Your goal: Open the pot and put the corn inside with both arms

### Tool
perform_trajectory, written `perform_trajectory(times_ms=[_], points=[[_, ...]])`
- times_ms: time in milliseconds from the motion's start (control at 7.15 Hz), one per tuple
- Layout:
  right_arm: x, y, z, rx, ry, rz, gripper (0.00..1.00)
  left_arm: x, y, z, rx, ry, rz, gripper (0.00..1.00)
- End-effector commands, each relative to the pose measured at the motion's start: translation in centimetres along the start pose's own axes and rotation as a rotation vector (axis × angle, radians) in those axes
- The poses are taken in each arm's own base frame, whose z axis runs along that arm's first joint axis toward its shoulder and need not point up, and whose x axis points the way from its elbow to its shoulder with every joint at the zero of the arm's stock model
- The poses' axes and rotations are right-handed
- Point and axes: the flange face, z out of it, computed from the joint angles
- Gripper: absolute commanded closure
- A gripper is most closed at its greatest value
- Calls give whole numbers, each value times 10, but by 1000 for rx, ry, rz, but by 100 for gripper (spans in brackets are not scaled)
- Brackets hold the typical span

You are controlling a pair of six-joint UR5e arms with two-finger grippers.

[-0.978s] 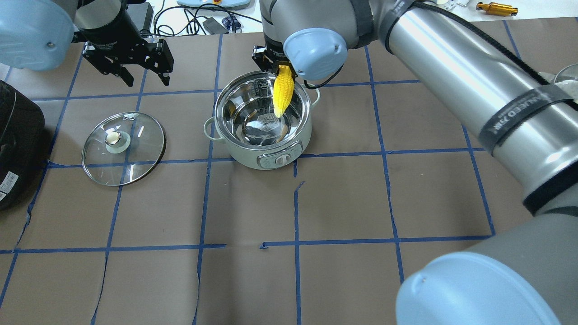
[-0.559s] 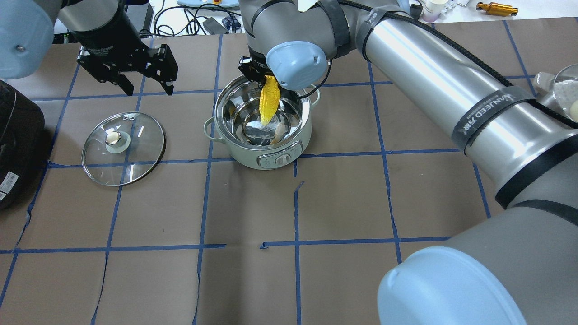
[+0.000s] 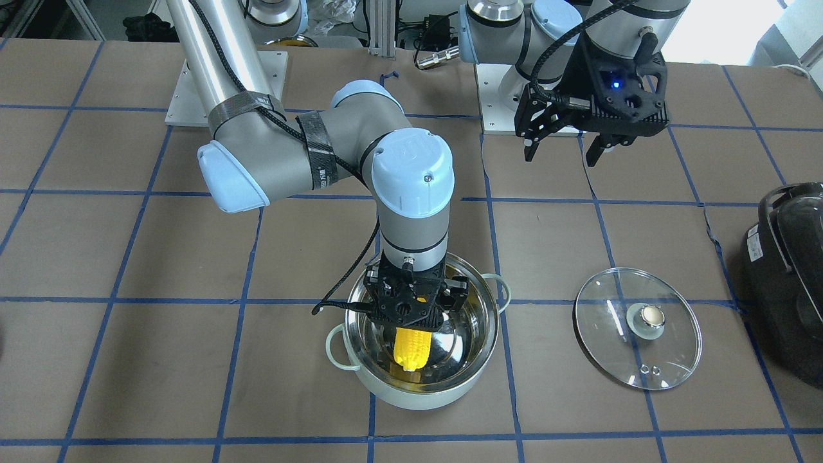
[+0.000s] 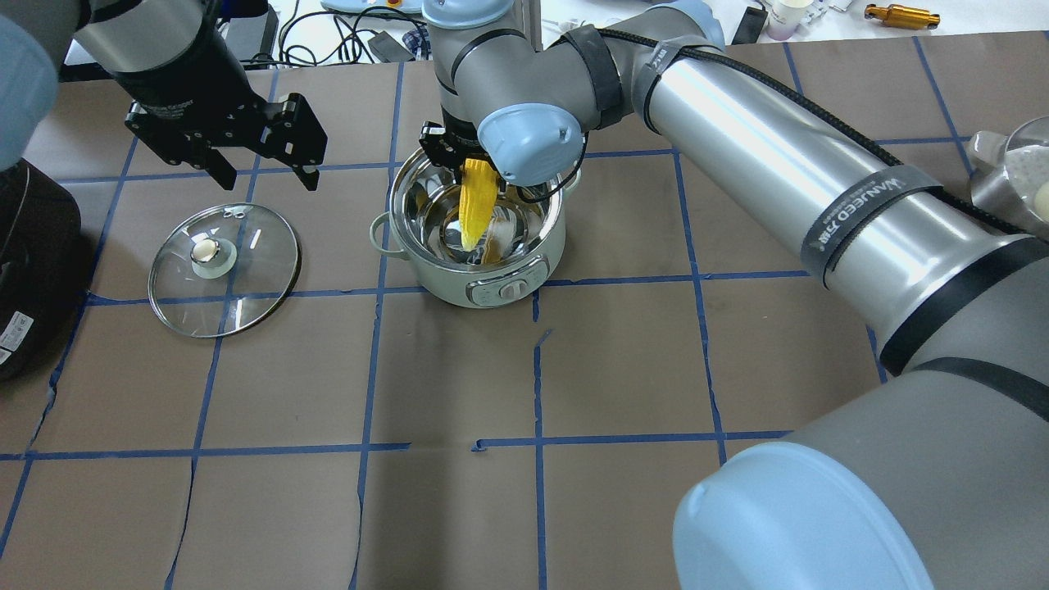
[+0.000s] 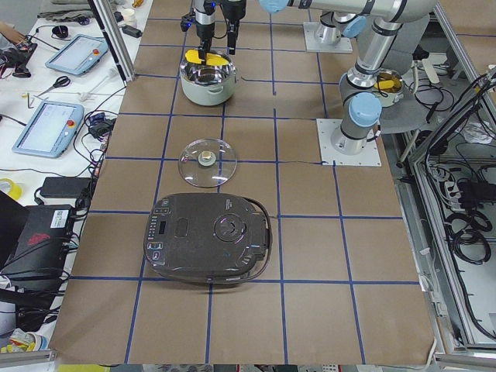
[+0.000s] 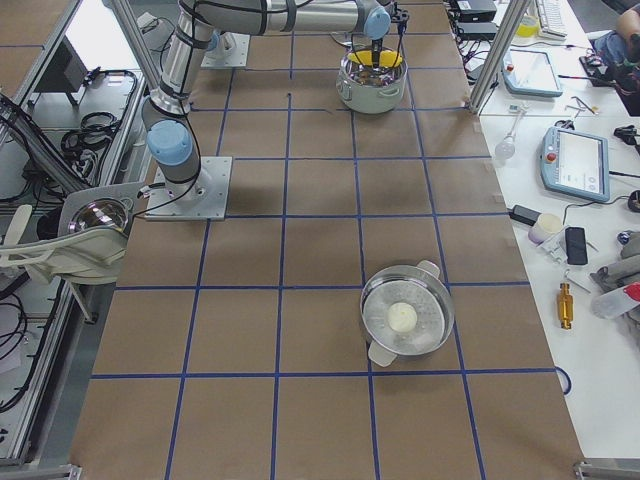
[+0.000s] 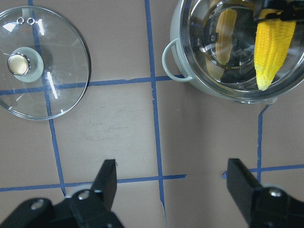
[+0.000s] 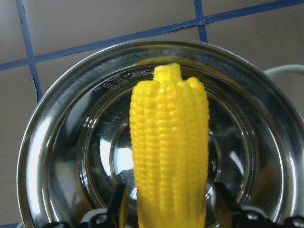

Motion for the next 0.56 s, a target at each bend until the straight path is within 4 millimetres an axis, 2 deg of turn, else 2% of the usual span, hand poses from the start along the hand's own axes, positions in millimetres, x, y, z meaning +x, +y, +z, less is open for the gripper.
perform_trajectory(times_ms=[0,140,280,419], points=[[1,0,-6,7,-8,8,0,-5,7,-5,-2,-9,-8,11],[5,-3,-18,24,-13,0,0,-6,9,-8,3,-9,-8,7],[23,-14,-42,59,-9,-28,0,-7,9,-8,3,-11,-6,0],[67,-40,-67,70,-10,16,0,-7,8,-8,4,-9,-8,0]])
